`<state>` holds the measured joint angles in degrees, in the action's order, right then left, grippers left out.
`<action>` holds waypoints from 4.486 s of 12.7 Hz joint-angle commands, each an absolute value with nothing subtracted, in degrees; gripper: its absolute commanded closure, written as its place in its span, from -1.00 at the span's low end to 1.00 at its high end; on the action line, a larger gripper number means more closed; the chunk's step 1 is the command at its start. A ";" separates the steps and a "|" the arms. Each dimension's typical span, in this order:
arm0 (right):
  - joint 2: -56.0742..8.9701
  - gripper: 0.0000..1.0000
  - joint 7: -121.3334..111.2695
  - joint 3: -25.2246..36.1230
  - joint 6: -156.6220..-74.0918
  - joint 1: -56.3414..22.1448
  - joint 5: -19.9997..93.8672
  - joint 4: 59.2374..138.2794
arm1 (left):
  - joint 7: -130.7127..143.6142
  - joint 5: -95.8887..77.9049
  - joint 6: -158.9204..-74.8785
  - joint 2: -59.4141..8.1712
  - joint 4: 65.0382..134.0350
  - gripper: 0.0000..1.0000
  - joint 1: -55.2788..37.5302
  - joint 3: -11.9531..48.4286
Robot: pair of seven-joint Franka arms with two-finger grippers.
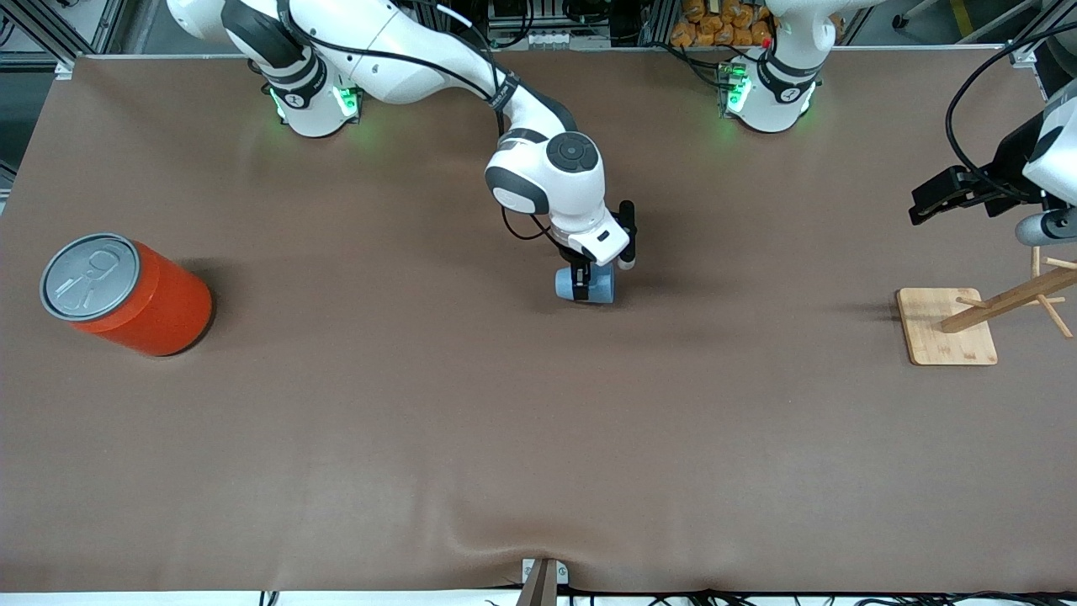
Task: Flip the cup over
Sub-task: 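Carry the blue cup toward the table middle with the right gripper, then set the cup down with the right gripper while the left gripper approaches, then grasp the lying blue cup by its base with the left gripper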
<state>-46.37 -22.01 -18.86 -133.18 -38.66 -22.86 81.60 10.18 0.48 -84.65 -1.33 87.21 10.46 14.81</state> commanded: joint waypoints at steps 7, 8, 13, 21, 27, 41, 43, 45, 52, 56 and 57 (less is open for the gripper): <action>-49.92 0.27 -19.07 -18.37 -133.16 -40.08 -28.74 80.51 | 9.05 0.62 -88.42 -5.36 87.10 -1.00 9.85 15.56; -49.75 -0.99 -19.07 -18.46 -132.81 -39.73 -28.57 80.25 | 9.05 0.62 -88.77 -5.45 87.10 -1.00 9.84 15.56; -47.38 -1.00 -19.51 -22.83 -123.95 -36.84 -27.95 78.05 | 9.05 0.62 -89.21 -5.98 87.10 -1.00 9.76 15.64; -39.83 -1.00 -17.14 -42.79 -103.99 -16.91 -27.34 74.79 | 9.05 0.35 -89.38 -6.94 87.19 -1.00 9.76 15.82; -31.04 -1.00 -8.00 -37.93 -94.31 -5.97 -22.59 71.39 | 9.84 -12.80 -96.04 -9.49 95.95 -1.00 9.67 16.26; -17.69 -1.00 14.17 -6.95 -85.53 2.37 -2.47 67.12 | -4.43 -49.78 -126.20 -20.21 115.91 -0.93 6.77 24.26; -9.71 -1.00 20.82 -3.54 -90.58 2.11 1.65 77.81 | -17.68 -60.16 -129.71 -21.53 119.51 -0.89 6.07 24.26; -1.45 -1.00 21.01 -0.72 -99.79 2.20 2.02 92.39 | -32.01 -66.33 -129.99 -25.55 120.58 -0.78 6.50 24.26; 6.33 -1.00 19.60 1.67 -104.33 1.58 1.93 106.09 | -47.20 -75.23 -129.99 -32.17 121.55 -0.43 5.19 24.34; 0.27 -1.00 10.81 4.22 -97.77 1.85 0.88 93.72 | -47.55 -80.75 -129.99 -32.69 121.73 -0.21 2.82 24.35; 0.18 -1.00 10.72 4.91 -96.43 1.58 1.05 92.65 | -47.55 -82.69 -129.99 -32.70 121.55 -0.20 1.33 24.26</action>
